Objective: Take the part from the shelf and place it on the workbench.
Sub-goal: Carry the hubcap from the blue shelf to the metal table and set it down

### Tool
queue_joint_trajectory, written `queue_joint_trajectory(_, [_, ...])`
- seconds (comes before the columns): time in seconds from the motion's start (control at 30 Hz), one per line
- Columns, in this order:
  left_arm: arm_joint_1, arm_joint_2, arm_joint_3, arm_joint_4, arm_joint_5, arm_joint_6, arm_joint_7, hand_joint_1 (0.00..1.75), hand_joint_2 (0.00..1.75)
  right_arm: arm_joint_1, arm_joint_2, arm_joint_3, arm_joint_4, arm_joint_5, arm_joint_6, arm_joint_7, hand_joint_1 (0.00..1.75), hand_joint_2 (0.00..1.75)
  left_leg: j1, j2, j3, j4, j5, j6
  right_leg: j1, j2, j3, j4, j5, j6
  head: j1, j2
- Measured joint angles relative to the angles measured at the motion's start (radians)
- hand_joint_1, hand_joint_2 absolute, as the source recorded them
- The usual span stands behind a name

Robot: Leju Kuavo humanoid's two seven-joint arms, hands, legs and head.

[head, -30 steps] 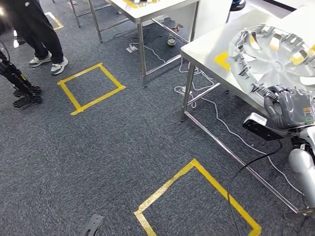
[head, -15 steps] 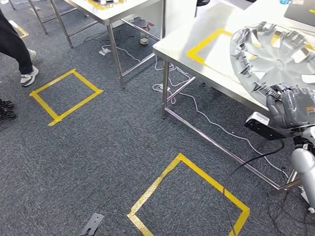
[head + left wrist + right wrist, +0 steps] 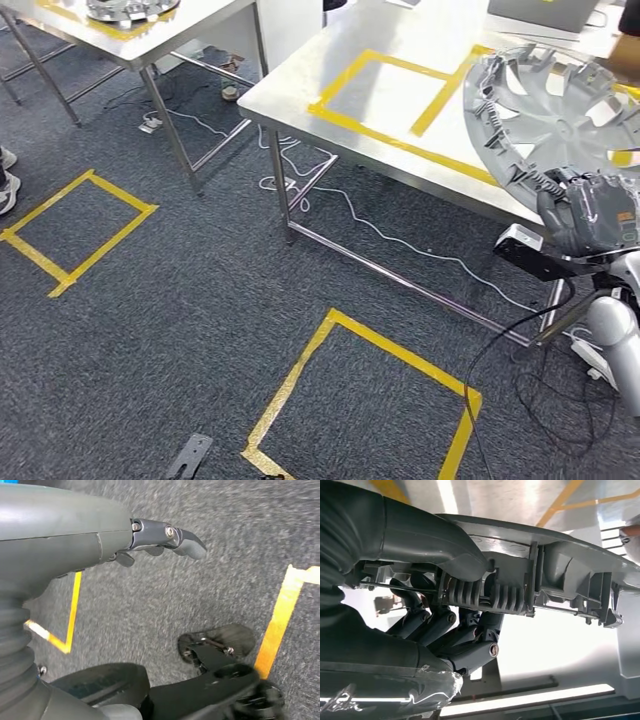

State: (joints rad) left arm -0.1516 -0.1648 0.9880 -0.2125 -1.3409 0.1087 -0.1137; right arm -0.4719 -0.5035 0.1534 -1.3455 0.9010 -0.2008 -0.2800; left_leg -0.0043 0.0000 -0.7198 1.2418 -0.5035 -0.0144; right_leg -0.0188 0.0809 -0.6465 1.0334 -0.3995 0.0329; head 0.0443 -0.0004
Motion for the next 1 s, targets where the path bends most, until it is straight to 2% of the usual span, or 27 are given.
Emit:
queue_joint_trajectory(0.03, [0.000,0.000,0.000,0.000,0.000,0.000,0.000,0.00,1.75,0.000,0.000,0.000,0.000,0.000,0.000,0.000,1.75,1.75,0.001,-0.008,0.016,-0.034,0.018,0.001,-0.001,0.006,0.000,0.000,0.000,0.001,0.000,0.000])
queue_joint_trajectory(0.07, [0.000,0.000,0.000,0.000,0.000,0.000,0.000,0.00,1.75,0.000,0.000,0.000,0.000,0.000,0.000,0.000,1.75,1.75,0.003,-0.029,0.043,-0.091,0.037,0.003,-0.002,0.020,-0.003,0.000,0.002,0.007,0.000,0.000])
queue_joint_trajectory(0.13, [-0.001,0.001,0.000,0.000,0.000,0.000,0.000,0.00,1.75,0.006,-0.001,-0.002,0.000,-0.001,-0.001,-0.001,1.75,1.75,0.008,-0.053,0.093,-0.198,0.073,0.014,-0.006,0.062,-0.014,-0.006,0.010,0.026,-0.001,0.000])
queue_joint_trajectory(0.17, [-0.001,0.001,0.000,0.000,0.000,0.000,0.000,0.00,1.75,0.010,-0.002,-0.003,0.000,-0.002,-0.001,-0.001,1.75,1.75,0.011,-0.052,0.105,-0.224,0.076,0.020,-0.005,0.062,-0.023,-0.002,0.008,0.036,0.001,0.000])
queue_joint_trajectory(0.2, [-0.002,0.000,-0.001,0.000,0.000,0.000,0.000,0.00,1.75,0.013,-0.002,-0.004,0.000,-0.003,-0.001,-0.002,1.75,1.75,0.011,-0.036,0.105,-0.226,0.078,0.027,-0.004,0.040,-0.036,0.019,-0.006,0.042,0.004,0.000])
queue_joint_trajectory(0.23, [-0.002,0.000,-0.001,0.000,0.000,0.000,0.000,0.00,1.75,0.014,-0.003,-0.003,0.000,-0.003,-0.001,-0.002,1.75,1.75,0.012,-0.024,0.106,-0.228,0.079,0.032,-0.001,0.004,-0.057,0.064,-0.032,0.044,0.007,0.000])
queue_joint_trajectory(0.27, [-0.001,0.000,-0.001,0.000,0.000,0.000,0.000,0.00,1.75,0.014,-0.003,-0.003,0.001,-0.003,-0.001,-0.002,1.75,1.75,0.010,-0.013,0.106,-0.229,0.079,0.035,0.002,-0.035,-0.086,0.129,-0.066,0.046,0.011,0.000])
queue_joint_trajectory(0.3, [0.001,0.000,-0.001,0.000,0.000,0.000,0.000,0.00,1.75,0.015,-0.003,-0.002,0.001,-0.003,-0.001,-0.003,1.75,1.75,0.008,-0.001,0.106,-0.228,0.078,0.037,0.003,-0.058,-0.118,0.200,-0.097,0.048,0.012,0.000])
queue_joint_trajectory(0.33, [0.002,0.001,-0.001,0.000,0.000,0.000,0.000,0.00,1.75,0.017,-0.002,-0.001,0.001,-0.003,-0.001,-0.003,1.75,1.75,0.007,0.012,0.106,-0.228,0.077,0.039,0.003,-0.070,-0.142,0.255,-0.115,0.049,0.012,0.000])
queue_joint_trajectory(0.37, [0.003,0.001,-0.001,0.000,0.000,0.000,0.000,0.00,1.75,0.019,-0.002,0.000,0.002,-0.003,-0.001,-0.003,1.75,1.75,0.007,0.025,0.106,-0.228,0.075,0.039,0.003,-0.075,-0.150,0.278,-0.116,0.050,0.012,0.000])
queue_joint_trajectory(0.4, [0.004,0.001,-0.001,0.000,0.000,0.000,0.000,0.00,1.75,0.020,-0.002,0.000,0.002,-0.003,-0.001,-0.003,1.75,1.75,0.007,0.038,0.107,-0.227,0.074,0.038,0.003,-0.080,-0.138,0.259,-0.098,0.050,0.012,0.000])
queue_joint_trajectory(0.43, [0.004,0.001,-0.001,0.000,0.000,0.000,0.000,0.00,1.75,0.020,-0.002,-0.001,0.002,-0.003,-0.001,-0.003,1.75,1.75,0.007,0.049,0.109,-0.227,0.071,0.036,0.003,-0.089,-0.109,0.205,-0.069,0.050,0.012,0.000])
queue_joint_trajectory(0.47, [0.004,0.001,-0.001,0.000,0.000,0.000,0.000,0.00,1.75,0.019,-0.002,-0.001,0.002,-0.003,-0.002,-0.002,1.75,1.75,0.005,0.059,0.112,-0.227,0.068,0.033,0.004,-0.112,-0.068,0.132,-0.041,0.052,0.012,0.000])
queue_joint_trajectory(0.53, [0.003,0.001,-0.001,0.000,0.000,0.000,0.000,0.00,1.75,0.017,0.000,-0.002,0.002,0.000,-0.004,-0.003,1.75,1.75,-0.002,0.073,0.116,-0.225,0.063,0.023,0.008,-0.142,-0.008,0.025,-0.009,0.044,0.010,0.000])
queue_joint_trajectory(0.57, [0.003,0.002,-0.001,0.000,0.000,0.000,0.000,0.00,1.75,0.019,0.000,-0.002,0.001,0.005,-0.008,-0.004,1.75,1.75,-0.006,0.080,0.118,-0.224,0.061,0.019,0.010,-0.148,0.004,0.004,-0.008,0.039,0.009,0.000])
queue_joint_trajectory(0.63, [0.002,0.003,-0.001,0.000,0.000,0.000,0.001,0.00,1.75,0.026,0.001,-0.003,0.001,0.019,-0.017,-0.007,1.75,1.75,-0.008,0.093,0.122,-0.226,0.060,0.012,0.010,-0.129,0.004,0.003,-0.007,0.024,0.007,0.000])
queue_joint_trajectory(0.67, [0.002,0.004,-0.001,0.000,0.000,0.000,0.000,0.00,1.75,0.029,0.000,-0.003,0.000,0.026,-0.021,-0.008,1.75,1.75,-0.007,0.088,0.121,-0.223,0.054,0.006,0.009,-0.123,0.003,0.002,-0.007,0.019,0.006,0.000])
queue_joint_trajectory(0.73, [0.002,0.005,-0.001,0.000,0.000,0.000,0.000,0.00,1.75,0.033,0.000,-0.003,-0.001,0.039,-0.030,-0.010,1.75,1.75,-0.004,0.054,0.098,-0.168,0.016,-0.005,0.005,-0.111,0.004,0.000,-0.005,0.008,0.003,0.000])
queue_joint_trajectory(0.77, [0.003,0.005,-0.001,0.000,0.000,0.000,0.000,0.00,1.75,0.033,0.001,-0.002,-0.002,0.044,-0.034,-0.011,1.75,1.75,-0.002,0.032,0.071,-0.112,-0.014,-0.009,0.004,-0.106,0.003,0.000,-0.005,0.004,0.001,0.000])
queue_joint_trajectory(0.8, [0.005,0.005,-0.001,0.000,0.000,0.000,0.000,0.00,1.75,0.034,0.001,-0.002,-0.002,0.049,-0.038,-0.010,1.75,1.75,-0.001,0.020,0.037,-0.045,-0.043,-0.011,0.003,-0.101,0.003,0.000,-0.006,0.001,0.000,0.000])
queue_joint_trajectory(0.83, [0.007,0.005,-0.001,0.000,0.001,0.000,0.001,0.00,1.75,0.034,0.002,-0.001,-0.001,0.054,-0.041,-0.010,1.75,1.75,-0.001,0.014,0.007,0.012,-0.062,-0.011,0.003,-0.095,0.003,0.000,-0.006,-0.001,-0.001,0.000])
queue_joint_trajectory(0.87, [0.010,0.005,-0.001,0.000,0.001,0.000,0.000,0.00,1.75,0.035,0.002,0.000,-0.001,0.057,-0.042,-0.009,1.75,1.75,-0.001,0.011,-0.013,0.044,-0.063,-0.011,0.003,-0.089,0.003,0.000,-0.006,-0.002,-0.001,0.000])
queue_joint_trajectory(0.9, [0.012,0.005,-0.001,0.000,0.001,0.000,0.000,0.00,1.75,0.035,0.002,0.000,-0.001,0.060,-0.042,-0.008,1.75,1.75,-0.001,0.010,-0.017,0.041,-0.047,-0.009,0.003,-0.082,0.003,0.000,-0.006,-0.002,-0.001,0.000])
queue_joint_trajectory(0.93, [0.012,0.006,-0.001,0.000,0.001,0.000,0.000,0.00,1.75,0.036,0.002,0.000,-0.001,0.062,-0.042,-0.008,1.75,1.75,-0.001,0.009,-0.002,0.003,-0.014,-0.006,0.003,-0.077,0.004,0.001,-0.006,-0.001,-0.001,0.000])
queue_joint_trajectory(1.0, [0.011,0.007,-0.001,0.000,0.002,0.000,0.000,0.00,1.75,0.036,0.002,0.000,-0.001,0.064,-0.042,-0.007,1.75,1.75,0.000,0.004,0.055,-0.123,0.053,0.000,0.004,-0.067,0.003,0.003,-0.007,0.004,-0.001,0.000])
